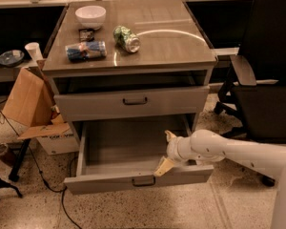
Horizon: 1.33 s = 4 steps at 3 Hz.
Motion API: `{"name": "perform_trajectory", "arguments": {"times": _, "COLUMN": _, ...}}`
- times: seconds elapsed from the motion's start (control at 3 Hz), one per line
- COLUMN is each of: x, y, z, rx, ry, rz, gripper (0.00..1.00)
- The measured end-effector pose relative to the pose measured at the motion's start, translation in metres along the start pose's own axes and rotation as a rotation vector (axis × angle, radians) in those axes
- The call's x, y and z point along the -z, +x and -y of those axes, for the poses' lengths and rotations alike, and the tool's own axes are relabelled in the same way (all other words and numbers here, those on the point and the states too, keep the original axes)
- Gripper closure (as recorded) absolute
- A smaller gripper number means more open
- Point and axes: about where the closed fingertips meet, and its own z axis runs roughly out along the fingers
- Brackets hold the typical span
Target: Close middle drawer
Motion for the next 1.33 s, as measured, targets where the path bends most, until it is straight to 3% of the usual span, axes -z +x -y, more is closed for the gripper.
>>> {"name": "perform_trajectory", "arguments": {"times": 0.67, "x": -0.004, "y": 0.016, "z": 0.004, "rx": -0.019, "ry": 0.015, "rz": -0.025, "gripper": 0.49}}
{"name": "perform_trajectory", "arguments": {"times": 1.33, "x": -0.002, "y": 0.005, "z": 0.009, "rx": -0.005, "ry": 0.03, "rz": -0.011, "gripper": 0.96}}
